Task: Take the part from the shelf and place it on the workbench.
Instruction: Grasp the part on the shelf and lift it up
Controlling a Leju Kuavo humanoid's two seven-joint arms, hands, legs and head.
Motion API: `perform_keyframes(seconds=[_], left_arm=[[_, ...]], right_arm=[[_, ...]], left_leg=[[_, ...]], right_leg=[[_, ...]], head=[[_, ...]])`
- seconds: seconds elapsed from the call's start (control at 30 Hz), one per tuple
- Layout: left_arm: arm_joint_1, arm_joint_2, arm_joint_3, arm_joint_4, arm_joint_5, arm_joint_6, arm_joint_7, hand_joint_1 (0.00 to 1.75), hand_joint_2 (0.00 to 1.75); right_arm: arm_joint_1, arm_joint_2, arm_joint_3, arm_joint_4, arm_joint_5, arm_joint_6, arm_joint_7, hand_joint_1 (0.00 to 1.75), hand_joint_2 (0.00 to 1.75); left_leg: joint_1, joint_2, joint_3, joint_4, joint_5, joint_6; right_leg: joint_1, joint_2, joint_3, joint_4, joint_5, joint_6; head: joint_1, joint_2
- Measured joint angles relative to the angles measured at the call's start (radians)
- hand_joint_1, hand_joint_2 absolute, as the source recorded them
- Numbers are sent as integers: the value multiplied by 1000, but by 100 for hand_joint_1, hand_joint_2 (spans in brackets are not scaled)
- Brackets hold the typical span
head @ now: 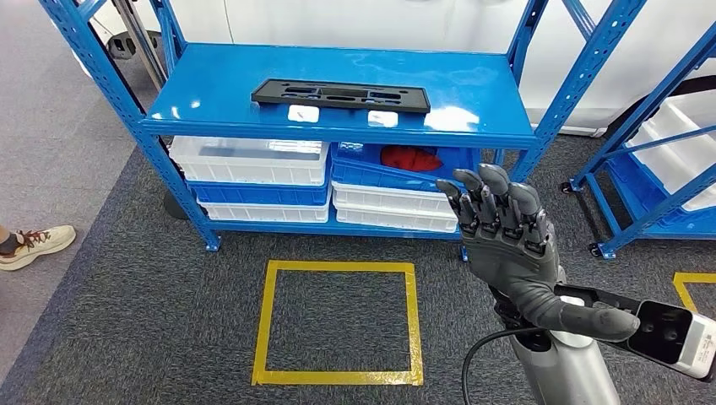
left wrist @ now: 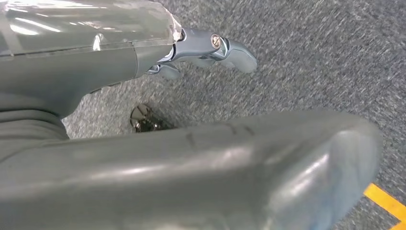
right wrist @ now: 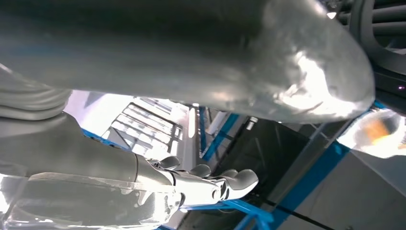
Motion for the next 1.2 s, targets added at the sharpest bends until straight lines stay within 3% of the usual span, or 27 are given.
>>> perform_keyframes(seconds=[0.03, 0.07, 0.13, 0.17, 0.23, 0.33, 0.37, 0.4, 0.47, 0.53, 0.57, 0.6, 0.67, 0.73, 0.83, 0.9, 1.0, 1.03, 1.07, 1.1, 1.17, 1.2], left_arm=[[1, 0, 0, 0, 0, 0, 0, 0, 0], [2, 0, 0, 0, 0, 0, 0, 0, 0], [3, -2, 0, 0, 1, 0, 0, 0, 0], [3, -3, 0, 0, 1, 1, 0, 0, 0], [2, -5, 0, 1, 3, 1, -2, 0, 0], [0, -5, 0, 1, 4, 0, -7, 0, 0], [-1, -5, 0, 2, 3, -1, -9, 0, 0], [-2, -5, 0, 2, 3, -1, -10, 0, 0], [-3, -6, 0, 2, 2, -2, -11, 0, 0], [1, -6, 0, 2, 3, -2, -11, 0, 0], [4, -6, 0, 2, 3, -2, -11, 0, 0], [5, -6, 0, 2, 3, -2, -11, 0, 0], [7, -6, 0, 2, 3, -2, -11, 0, 0], [8, -5, 0, 2, 2, -2, -11, 0, 0], [8, -5, 0, 3, 1, -1, -11, 0, 0], [6, -5, 0, 3, 1, -1, -11, 0, 0], [6, -5, 0, 3, 2, 0, -11, 0, 0], [7, -5, 0, 3, 3, 0, -11, 0, 0], [7, -5, 0, 4, 4, 1, -11, 0, 0], [8, -5, 0, 4, 5, 2, -11, 0, 0], [8, -7, 0, 5, 8, 2, -11, 0, 0], [9, -8, 0, 5, 9, 2, -11, 0, 0]], right_arm=[[4, -2, 0, 0, 0, 0, 0, 0, 0], [6, -3, 0, 1, 0, 0, 0, 0, 0], [7, -6, 0, 1, 0, 2, 0, 0, 0], [8, -8, 0, 2, 0, 4, 0, 0, 0], [8, -10, 0, 4, -1, 10, 0, 0, 0], [7, -10, 0, 5, -1, 17, -1, 0, 0], [6, -11, 0, 5, -1, 19, -1, 0, 0], [6, -11, 0, 5, -1, 21, -1, 0, 0], [8, -11, 0, 6, -1, 24, -2, 0, 0], [11, -11, 0, 8, -1, 24, -2, 0, 0], [11, -11, 0, 9, -1, 24, -2, 0, 0], [11, -11, 0, 10, -1, 24, -2, 0, 0], [11, -12, 0, 11, -1, 24, -1, 0, 0], [9, -12, 0, 13, -2, 23, 4, 0, 0], [5, -16, 0, 17, -8, 22, 16, 0, 0], [0, -20, 0, 18, -13, 22, 20, 0, 0], [-2, -28, 0, 27, -20, 24, 21, 0, 0], [-2, -30, 0, 31, -24, 26, 24, 0, 0], [-2, -32, 0, 37, -29, 26, 29, 0, 0], [-3, -34, 0, 42, -35, 27, 34, 0, 0], [-9, -38, 0, 53, -50, 31, 45, 0, 0], [-13, -40, 1, 59, -60, 35, 49, 0, 0]], left_leg=[[-1, -1, 10, 0, -8, 0], [-2, -2, 22, 0, -17, -1], [-3, -2, 46, 0, -37, -5], [-4, -3, 56, 1, -46, -9], [-6, -4, 64, 4, -61, -21], [-6, -2, 75, 23, -66, -37], [-5, -1, 63, 53, -69, -42], [-3, 0, 36, 103, -78, -47], [2, 1, -48, 234, -122, -58], [5, 1, -116, 299, -164, -64], [6, 1, -126, 282, -156, -64], [6, 1, -121, 234, -125, -62], [5, 2, -94, 100, -18, -53], [0, 3, -79, 27, 42, -40], [-1, 1, -62, 15, 41, -19], [1, 0, -43, 10, 34, -7], [0, -1, -26, 9, 15, 1], [0, -1, -17, 9, 7, 1], [-1, 0, -5, 9, -3, 0], [-1, 2, 9, 9, -13, 0], [-3, 8, 40, 11, -37, -5], [-6, 11, 50, 11, -48, -10]], right_leg=[[0, 0, -23, 11, 3, 0], [-1, 0, -27, -15, 29, -1], [1, 0, 5, -146, 130, -10], [4, 0, 22, -206, 166, -16], [10, 1, 37, -268, 200, -28], [7, 4, 59, -279, 191, -45], [5, 3, 72, -282, 186, -50], [3, 2, 83, -285, 181, -53], [3, 1, 99, -286, 166, -57], [2, 3, 117, -286, 149, -57], [2, 4, 129, -286, 139, -56], [2, 5, 144, -286, 129, -54], [3, 5, 168, -284, 108, -48], [6, 6, 180, -282, 93, -37], [6, 7, 189, -268, 85, -19], [4, 5, 158, -203, 68, -11], [2, 5, 34, -24, -3, -3], [1, 5, 2, 6, -16, -2], [1, 4, -14, 4, -8, -2], [1, 1, -13, -35, 24, -5], [6, -24, 16, -166, 129, -17], [9, -39, 27, -219, 166, -24]], head=[[0, 0], [0, 0], [0, 0], [0, 0], [0, 0], [0, 0], [0, 0], [0, 0], [0, 0], [0, 0], [0, 0], [0, 0], [0, 0], [0, 0], [0, 0], [0, 0], [0, 0], [0, 0], [0, 0], [0, 0], [0, 0], [1, 0]])
